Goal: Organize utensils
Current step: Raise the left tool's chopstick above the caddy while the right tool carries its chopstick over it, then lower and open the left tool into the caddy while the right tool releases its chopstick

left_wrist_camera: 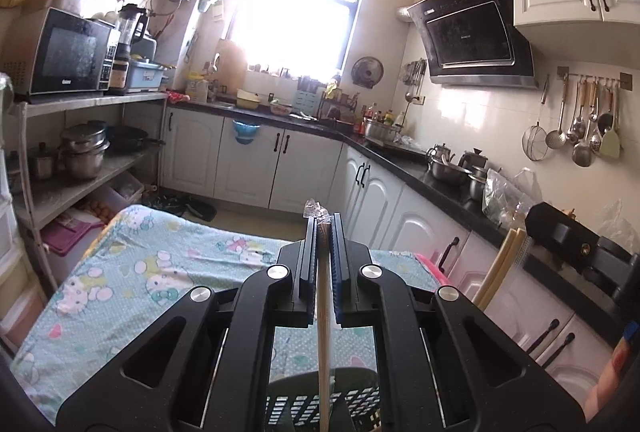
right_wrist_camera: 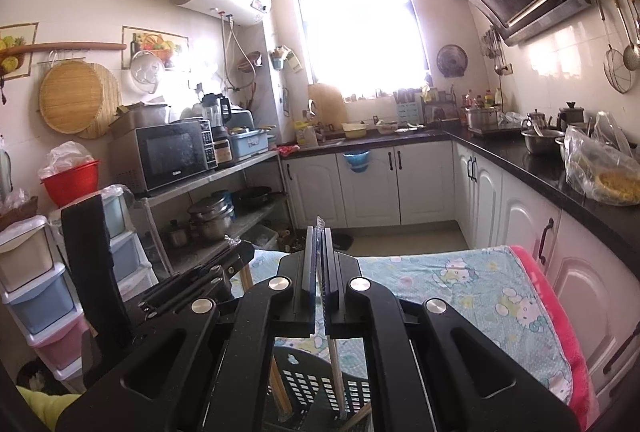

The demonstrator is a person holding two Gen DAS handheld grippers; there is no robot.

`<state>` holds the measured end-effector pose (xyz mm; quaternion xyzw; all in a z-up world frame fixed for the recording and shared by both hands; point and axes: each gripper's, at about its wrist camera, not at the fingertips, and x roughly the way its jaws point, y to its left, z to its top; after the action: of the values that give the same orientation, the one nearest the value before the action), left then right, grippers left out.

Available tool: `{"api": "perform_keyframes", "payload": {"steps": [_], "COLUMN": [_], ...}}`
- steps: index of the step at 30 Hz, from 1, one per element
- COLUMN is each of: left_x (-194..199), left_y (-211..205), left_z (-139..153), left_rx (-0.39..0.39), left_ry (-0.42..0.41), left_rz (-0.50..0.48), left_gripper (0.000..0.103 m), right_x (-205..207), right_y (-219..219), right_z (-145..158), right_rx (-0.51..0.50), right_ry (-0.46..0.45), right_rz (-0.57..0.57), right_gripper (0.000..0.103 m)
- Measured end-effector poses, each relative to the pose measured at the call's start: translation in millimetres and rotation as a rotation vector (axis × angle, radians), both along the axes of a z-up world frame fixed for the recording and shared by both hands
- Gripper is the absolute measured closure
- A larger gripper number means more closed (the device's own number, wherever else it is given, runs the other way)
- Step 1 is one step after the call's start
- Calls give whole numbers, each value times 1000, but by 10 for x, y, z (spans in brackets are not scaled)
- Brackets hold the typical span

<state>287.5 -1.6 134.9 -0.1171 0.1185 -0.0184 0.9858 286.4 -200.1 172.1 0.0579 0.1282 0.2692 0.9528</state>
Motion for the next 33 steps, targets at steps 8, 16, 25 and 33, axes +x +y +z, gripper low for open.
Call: {"api": "perform_keyframes", "payload": {"steps": [8,16,25,33], "left_x": [28,7,-22,-79], "left_y": [-51,-58,-62,-30], "left_z": [-192,-356,-468,-506], "left_rx": [-8,-11,2,-22], "left_ry": [38,68,90,111], "left_rz": [-36,-70,-113,-132], "left_gripper": [100,100,100,100], "right_x": [139,156,82,33], "right_y": [-9,-58,-104,-202], "right_z": [-255,-440,-578,-668], "right_rx": [-3,18,27,37], "right_ry": [57,105,138,178], "right_rz": [-28,-57,-85,-106], "right_gripper": [100,100,100,99]}}
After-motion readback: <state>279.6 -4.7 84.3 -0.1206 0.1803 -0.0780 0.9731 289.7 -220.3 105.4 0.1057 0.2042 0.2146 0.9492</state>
